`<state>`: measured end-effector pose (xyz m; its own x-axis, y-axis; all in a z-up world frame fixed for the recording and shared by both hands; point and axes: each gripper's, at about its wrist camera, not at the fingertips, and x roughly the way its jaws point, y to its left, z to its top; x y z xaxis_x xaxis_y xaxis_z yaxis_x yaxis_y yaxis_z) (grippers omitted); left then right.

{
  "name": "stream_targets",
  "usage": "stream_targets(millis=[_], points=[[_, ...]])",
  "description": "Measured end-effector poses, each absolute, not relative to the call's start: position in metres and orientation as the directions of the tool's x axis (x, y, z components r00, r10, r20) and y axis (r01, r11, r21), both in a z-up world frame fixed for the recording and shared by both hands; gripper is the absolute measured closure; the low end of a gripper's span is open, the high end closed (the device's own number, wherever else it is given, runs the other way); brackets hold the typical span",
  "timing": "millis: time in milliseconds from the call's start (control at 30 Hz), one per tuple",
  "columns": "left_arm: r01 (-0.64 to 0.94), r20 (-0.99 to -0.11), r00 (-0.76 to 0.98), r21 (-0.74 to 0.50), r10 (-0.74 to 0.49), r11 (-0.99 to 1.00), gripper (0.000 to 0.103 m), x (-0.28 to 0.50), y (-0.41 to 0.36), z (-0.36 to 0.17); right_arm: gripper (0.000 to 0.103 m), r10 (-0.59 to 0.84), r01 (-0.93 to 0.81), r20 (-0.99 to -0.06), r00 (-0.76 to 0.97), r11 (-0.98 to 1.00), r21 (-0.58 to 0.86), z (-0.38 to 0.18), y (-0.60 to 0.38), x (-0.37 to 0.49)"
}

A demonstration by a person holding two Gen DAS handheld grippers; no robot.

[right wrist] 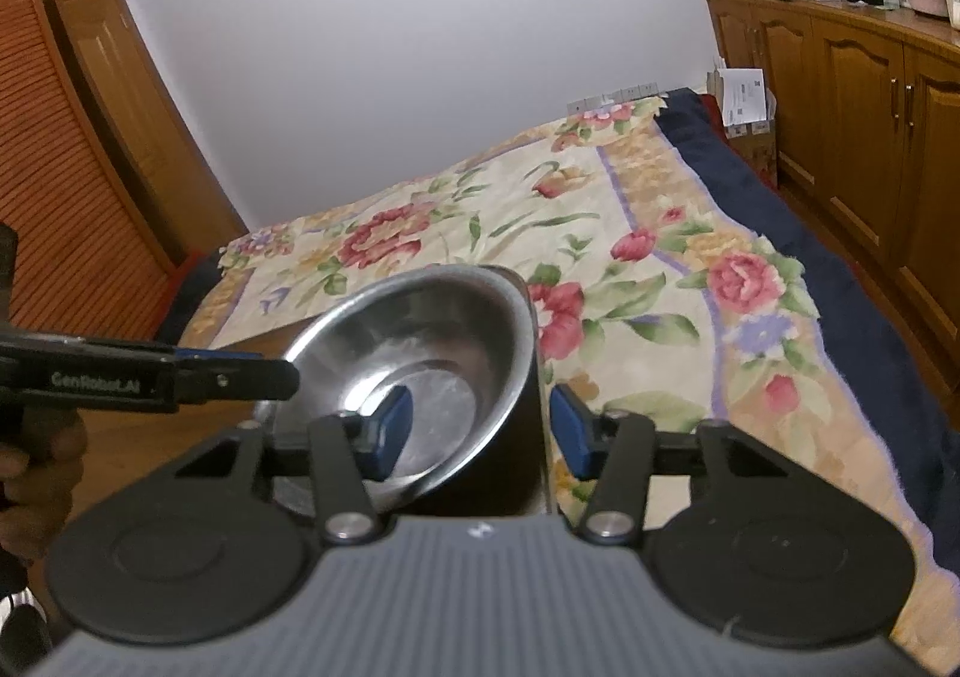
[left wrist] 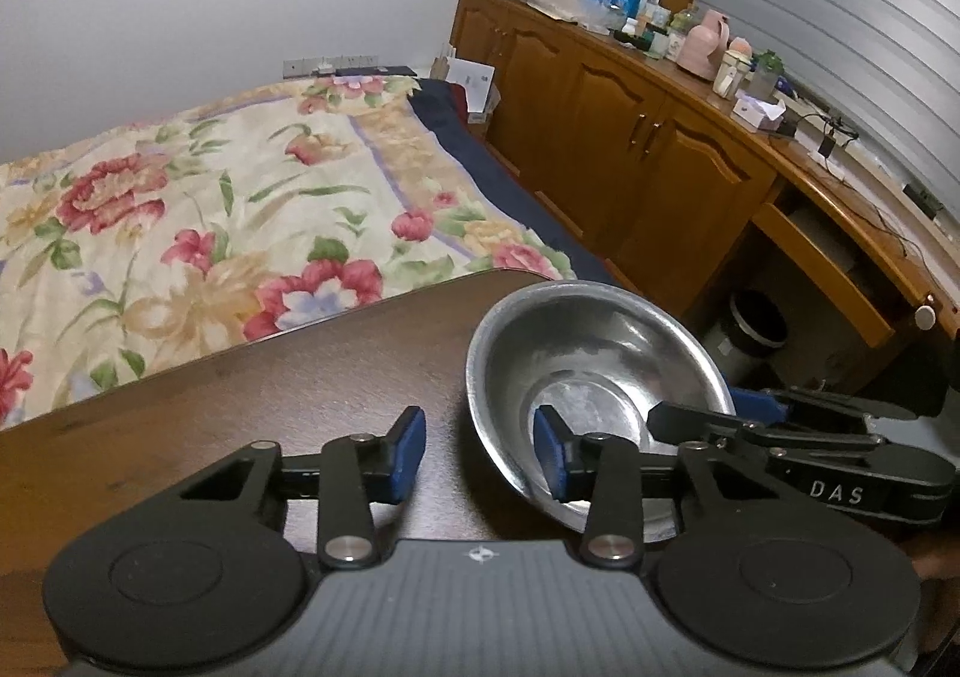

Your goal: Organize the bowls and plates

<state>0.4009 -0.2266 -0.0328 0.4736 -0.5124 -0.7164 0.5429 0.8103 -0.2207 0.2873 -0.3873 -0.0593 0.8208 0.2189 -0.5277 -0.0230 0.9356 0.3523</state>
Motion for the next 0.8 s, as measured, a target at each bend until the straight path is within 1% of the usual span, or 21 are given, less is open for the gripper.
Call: stream_targets(millis=[67, 100, 133, 167, 200, 233, 500, 800], points=[[0.539, -0.724, 0.460, -0.233, -0.514, 0.810, 0.075, 0.401, -0.229, -0.036, 0.060, 0.224, -0.021, -0.531, 0.817, 0.932, 0.361, -0.060, -0.388, 0.287], [0.540, -0.729, 0.453, -0.233, -0.513, 0.809, 0.079, 0.400, -0.231, -0.037, 0.066, 0.230, -0.025, -0.533, 0.815, 0.931, 0.363, -0.060, -0.388, 0.286], [0.543, -0.732, 0.448, -0.232, -0.513, 0.807, 0.082, 0.400, -0.233, -0.039, 0.071, 0.234, -0.028, -0.532, 0.813, 0.930, 0.367, -0.060, -0.388, 0.285], [0.547, -0.734, 0.445, -0.231, -0.513, 0.805, 0.084, 0.399, -0.234, -0.040, 0.072, 0.234, -0.024, -0.530, 0.815, 0.928, 0.372, -0.060, -0.388, 0.283], [0.548, -0.734, 0.445, -0.230, -0.514, 0.804, 0.084, 0.397, -0.235, -0.040, 0.074, 0.236, -0.023, -0.529, 0.815, 0.926, 0.378, -0.059, -0.388, 0.282], [0.550, -0.735, 0.446, -0.225, -0.510, 0.805, 0.084, 0.396, -0.236, -0.039, 0.079, 0.244, -0.026, -0.528, 0.814, 0.922, 0.385, -0.059, -0.389, 0.281], [0.577, -0.717, 0.458, -0.208, -0.525, 0.789, 0.084, 0.381, -0.231, -0.017, 0.080, 0.261, -0.029, -0.509, 0.820, 0.907, 0.419, -0.046, -0.390, 0.267], [0.598, -0.684, 0.482, -0.200, -0.547, 0.777, 0.084, 0.358, -0.225, 0.013, 0.080, 0.235, -0.034, -0.485, 0.842, 0.922, 0.386, -0.019, -0.384, 0.246]])
